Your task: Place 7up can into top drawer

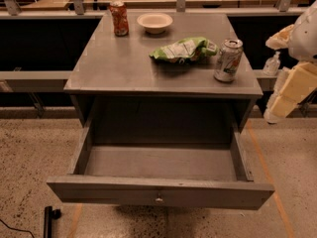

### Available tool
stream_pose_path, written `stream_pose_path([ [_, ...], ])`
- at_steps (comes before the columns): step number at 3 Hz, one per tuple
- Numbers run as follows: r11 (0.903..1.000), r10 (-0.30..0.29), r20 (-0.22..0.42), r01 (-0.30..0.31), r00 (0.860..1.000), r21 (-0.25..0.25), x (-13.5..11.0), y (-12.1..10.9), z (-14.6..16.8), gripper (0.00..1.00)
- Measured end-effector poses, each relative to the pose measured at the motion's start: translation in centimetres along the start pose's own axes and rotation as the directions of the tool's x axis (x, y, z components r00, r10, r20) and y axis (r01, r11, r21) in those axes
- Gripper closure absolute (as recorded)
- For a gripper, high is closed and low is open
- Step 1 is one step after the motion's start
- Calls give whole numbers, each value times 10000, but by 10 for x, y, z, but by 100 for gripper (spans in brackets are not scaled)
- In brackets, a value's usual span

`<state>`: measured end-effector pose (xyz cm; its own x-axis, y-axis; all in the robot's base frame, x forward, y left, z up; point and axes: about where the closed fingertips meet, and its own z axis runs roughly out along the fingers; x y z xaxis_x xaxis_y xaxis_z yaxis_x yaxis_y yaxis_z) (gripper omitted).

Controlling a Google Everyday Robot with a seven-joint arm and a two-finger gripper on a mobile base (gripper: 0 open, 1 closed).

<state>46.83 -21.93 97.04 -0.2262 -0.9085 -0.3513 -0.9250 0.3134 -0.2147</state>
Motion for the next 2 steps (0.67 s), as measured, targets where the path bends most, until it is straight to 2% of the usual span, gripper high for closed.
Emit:
stream_pose_path([
  [1, 9994, 326, 1835, -333, 9825, 7, -7, -40, 26, 0],
  [2, 9952, 929, 3965, -981, 9133, -70, -10, -77, 66, 0],
])
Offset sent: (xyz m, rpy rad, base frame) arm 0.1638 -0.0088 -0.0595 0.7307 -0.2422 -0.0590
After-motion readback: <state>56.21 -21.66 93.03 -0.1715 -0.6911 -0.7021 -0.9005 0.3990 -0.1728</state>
